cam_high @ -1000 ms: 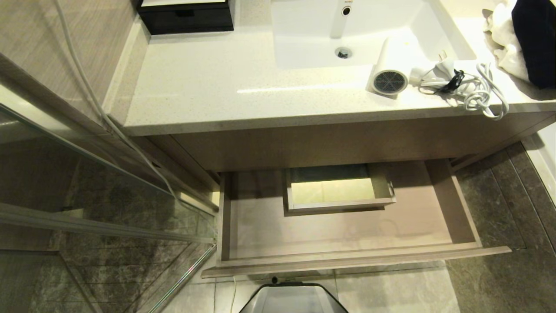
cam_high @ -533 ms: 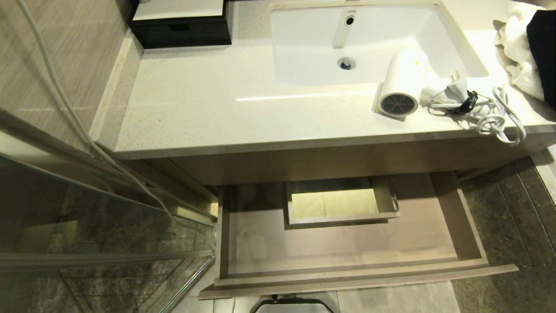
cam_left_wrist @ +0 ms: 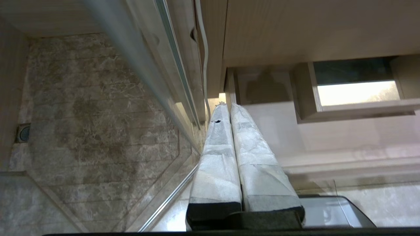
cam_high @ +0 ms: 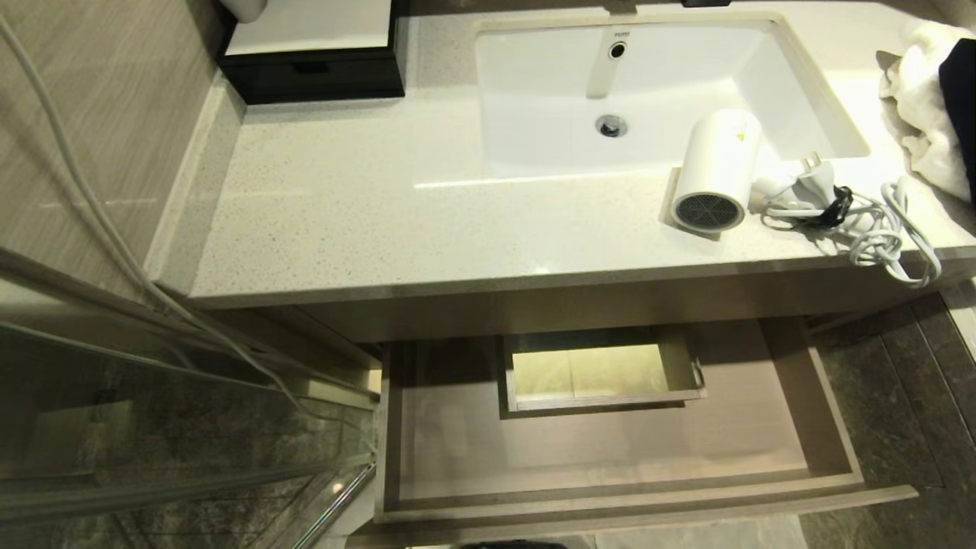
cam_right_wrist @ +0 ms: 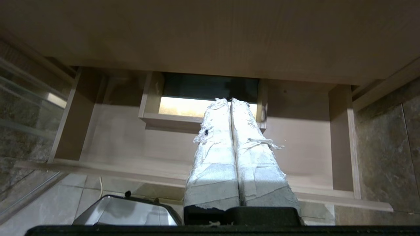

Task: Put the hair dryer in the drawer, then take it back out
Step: Pick up the hairdryer

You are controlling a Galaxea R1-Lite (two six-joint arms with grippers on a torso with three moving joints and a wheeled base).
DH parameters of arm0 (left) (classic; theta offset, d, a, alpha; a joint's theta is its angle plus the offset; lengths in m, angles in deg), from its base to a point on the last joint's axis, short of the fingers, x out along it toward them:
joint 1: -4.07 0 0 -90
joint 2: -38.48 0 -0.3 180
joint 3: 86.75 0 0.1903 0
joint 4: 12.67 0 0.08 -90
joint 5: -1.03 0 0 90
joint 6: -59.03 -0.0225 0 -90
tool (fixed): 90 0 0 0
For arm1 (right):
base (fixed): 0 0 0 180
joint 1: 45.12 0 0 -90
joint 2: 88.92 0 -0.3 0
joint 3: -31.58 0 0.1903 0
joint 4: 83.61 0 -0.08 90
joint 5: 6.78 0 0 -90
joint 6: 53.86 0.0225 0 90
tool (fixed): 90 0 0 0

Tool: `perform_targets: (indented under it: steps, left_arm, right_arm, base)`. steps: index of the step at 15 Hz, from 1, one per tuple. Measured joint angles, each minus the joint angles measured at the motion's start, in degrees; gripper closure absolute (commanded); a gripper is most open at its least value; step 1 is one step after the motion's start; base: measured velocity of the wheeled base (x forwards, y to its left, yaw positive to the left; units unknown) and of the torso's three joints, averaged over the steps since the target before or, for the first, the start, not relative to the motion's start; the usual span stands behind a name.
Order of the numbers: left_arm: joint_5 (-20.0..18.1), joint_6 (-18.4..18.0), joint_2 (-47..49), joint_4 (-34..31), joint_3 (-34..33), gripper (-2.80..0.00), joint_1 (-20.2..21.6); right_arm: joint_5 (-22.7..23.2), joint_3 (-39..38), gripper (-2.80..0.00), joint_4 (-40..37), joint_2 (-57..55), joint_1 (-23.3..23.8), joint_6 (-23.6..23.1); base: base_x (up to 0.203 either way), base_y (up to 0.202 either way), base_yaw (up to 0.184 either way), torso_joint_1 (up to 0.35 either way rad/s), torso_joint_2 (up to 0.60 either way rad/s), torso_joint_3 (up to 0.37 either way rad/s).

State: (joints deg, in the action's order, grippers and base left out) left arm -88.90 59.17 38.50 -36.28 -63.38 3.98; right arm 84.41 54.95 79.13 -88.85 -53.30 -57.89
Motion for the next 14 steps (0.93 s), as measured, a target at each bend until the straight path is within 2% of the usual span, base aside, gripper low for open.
perform_targets:
  steps: [6, 9, 14]
  left_arm:
    - [0.0, 0.0, 0.0, 0.0, 0.0, 0.00, 0.0]
    - [0.0, 0.0, 0.0, 0.0, 0.0, 0.00, 0.0]
    - [-0.1, 0.0, 0.0, 0.0, 0.0, 0.00, 0.0]
  right_arm:
    - [-0.2, 0.0, 0.00, 0.0, 0.0, 0.0, 0.1]
    - [-0.3, 0.0, 0.00, 0.0, 0.0, 0.0, 0.1]
    - [-0.3, 0.0, 0.00, 0.0, 0.0, 0.0, 0.2]
  base:
    - [0.000, 0.000, 0.000, 0.109, -0.04, 0.061]
    - [0.000, 0.000, 0.000, 0.227, -0.11, 0.114]
    - [0.000, 0.000, 0.000, 0.039, -0.02, 0.017]
